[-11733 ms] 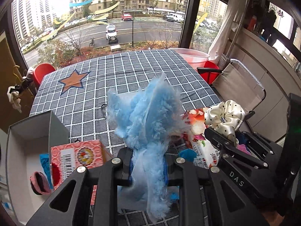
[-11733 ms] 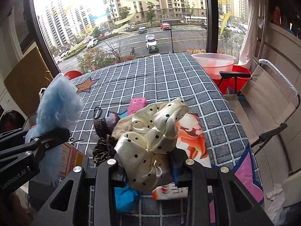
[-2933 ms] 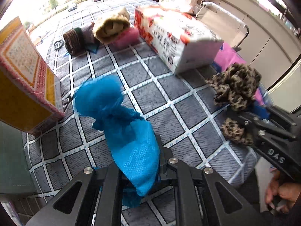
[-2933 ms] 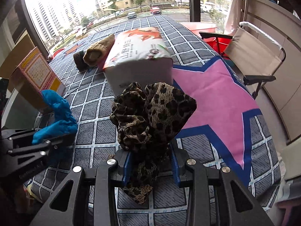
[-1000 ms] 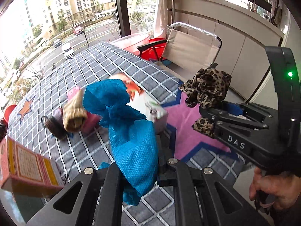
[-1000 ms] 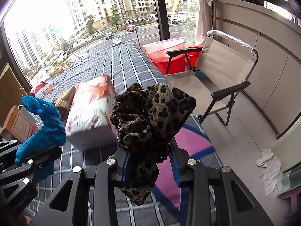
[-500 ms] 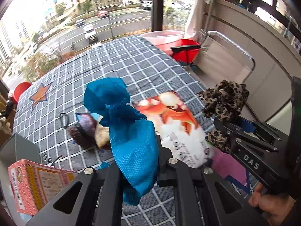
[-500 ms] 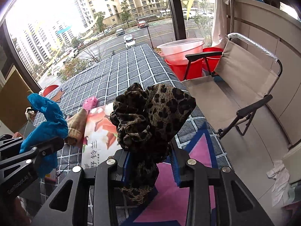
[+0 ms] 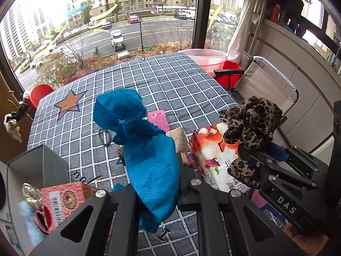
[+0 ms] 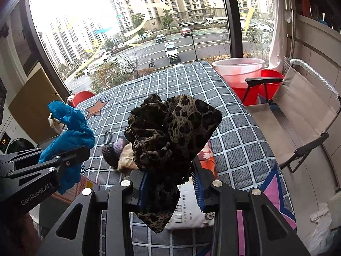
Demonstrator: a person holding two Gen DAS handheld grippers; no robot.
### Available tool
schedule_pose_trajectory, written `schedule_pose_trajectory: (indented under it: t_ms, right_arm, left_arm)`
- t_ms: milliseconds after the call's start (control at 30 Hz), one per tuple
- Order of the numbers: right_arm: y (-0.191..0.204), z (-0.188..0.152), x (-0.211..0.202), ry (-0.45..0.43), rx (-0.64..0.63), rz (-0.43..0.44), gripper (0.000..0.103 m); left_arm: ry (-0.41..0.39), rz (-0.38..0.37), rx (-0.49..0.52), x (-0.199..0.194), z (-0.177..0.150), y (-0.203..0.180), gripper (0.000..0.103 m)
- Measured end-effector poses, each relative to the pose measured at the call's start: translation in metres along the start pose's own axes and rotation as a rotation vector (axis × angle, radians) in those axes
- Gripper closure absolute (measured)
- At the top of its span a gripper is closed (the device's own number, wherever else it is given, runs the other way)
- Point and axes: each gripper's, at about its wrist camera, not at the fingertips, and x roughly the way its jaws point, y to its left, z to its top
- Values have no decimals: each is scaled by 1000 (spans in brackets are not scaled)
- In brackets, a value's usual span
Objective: Organize soft objects
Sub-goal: 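Lift and carry the shoe cover and leopard scrunchie with both grippers toward the box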
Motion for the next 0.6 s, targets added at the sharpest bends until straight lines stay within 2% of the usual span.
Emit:
schedule_pose_trajectory:
  t_ms: [600]
  right_arm:
    - [90, 14, -6, -22, -134, 129, 66]
  left_arm:
    - [-50, 60, -128, -42, -11, 76, 92]
